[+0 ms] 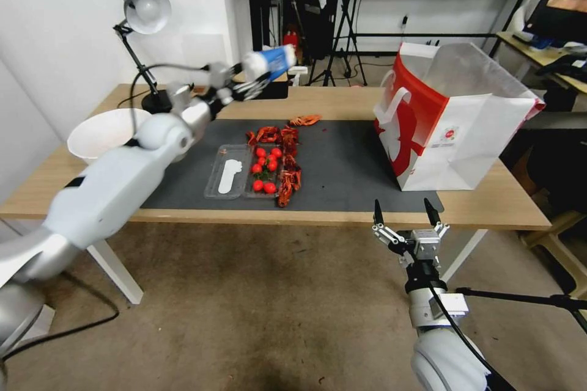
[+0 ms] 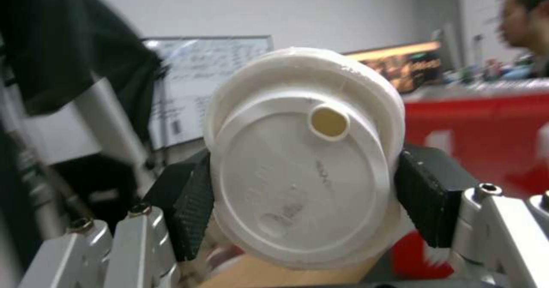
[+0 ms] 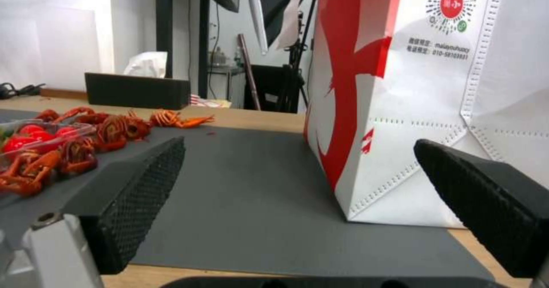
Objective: Pick up the trash from the table and place it into the takeout bag.
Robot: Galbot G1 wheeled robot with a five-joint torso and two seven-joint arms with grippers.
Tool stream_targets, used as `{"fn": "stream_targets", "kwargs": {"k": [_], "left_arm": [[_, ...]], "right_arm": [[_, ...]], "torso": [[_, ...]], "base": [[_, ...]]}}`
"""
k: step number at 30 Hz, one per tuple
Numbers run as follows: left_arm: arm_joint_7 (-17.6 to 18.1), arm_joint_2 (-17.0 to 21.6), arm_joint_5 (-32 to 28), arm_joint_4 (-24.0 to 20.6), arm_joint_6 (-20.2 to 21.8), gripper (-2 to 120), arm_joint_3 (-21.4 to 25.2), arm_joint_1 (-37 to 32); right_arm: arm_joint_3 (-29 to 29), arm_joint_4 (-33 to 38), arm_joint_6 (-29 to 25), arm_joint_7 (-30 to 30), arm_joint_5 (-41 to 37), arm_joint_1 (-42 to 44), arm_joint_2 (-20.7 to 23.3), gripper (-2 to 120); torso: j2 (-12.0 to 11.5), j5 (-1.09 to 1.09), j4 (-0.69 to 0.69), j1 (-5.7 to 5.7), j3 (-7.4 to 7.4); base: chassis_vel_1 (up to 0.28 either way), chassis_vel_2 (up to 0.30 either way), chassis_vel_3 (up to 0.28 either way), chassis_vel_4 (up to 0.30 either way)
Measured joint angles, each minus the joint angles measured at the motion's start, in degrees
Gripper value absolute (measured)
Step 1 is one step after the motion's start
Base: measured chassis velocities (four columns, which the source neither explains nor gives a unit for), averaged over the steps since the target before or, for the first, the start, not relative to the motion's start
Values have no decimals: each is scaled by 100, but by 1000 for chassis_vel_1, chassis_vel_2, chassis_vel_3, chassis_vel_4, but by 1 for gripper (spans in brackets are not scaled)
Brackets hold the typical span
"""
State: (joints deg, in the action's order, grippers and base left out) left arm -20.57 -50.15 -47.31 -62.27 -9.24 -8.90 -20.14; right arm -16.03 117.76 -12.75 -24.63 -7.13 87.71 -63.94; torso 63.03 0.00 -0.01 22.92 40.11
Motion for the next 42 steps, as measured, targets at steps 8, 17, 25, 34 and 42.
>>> {"fn": "stream_targets", "kwargs": {"k": [8, 17, 25, 34, 42], "left_arm": [[177, -108, -531, -1010, 221, 67, -551, 708], [325, -1186, -1370, -1159, 351, 67, -2096, 2493], [377, -1772, -1697, -1168, 406, 67, -2712, 3130], [358, -2911, -1863, -562, 413, 67, -3324, 3557], [234, -3462, -1728, 172, 281, 67, -3692, 3558]], "right_arm": [[-7, 23, 10, -5, 0, 9, -9, 100], [-33, 52, 20, -8, 7, 36, -23, 100], [-39, 55, 22, -12, 13, 47, -39, 100], [-19, 70, 23, -8, 43, 48, -130, 100], [-20, 77, 15, -6, 49, 56, -153, 100]], "torso": [[0, 0, 2, 0, 0], [0, 2, 0, 1, 0], [0, 1, 2, 0, 0], [0, 1, 1, 0, 0], [0, 0, 2, 1, 0]], "base": [[0, 0, 0, 0], [0, 0, 0, 0], [0, 0, 0, 0], [0, 0, 0, 0], [0, 0, 0, 0]]}}
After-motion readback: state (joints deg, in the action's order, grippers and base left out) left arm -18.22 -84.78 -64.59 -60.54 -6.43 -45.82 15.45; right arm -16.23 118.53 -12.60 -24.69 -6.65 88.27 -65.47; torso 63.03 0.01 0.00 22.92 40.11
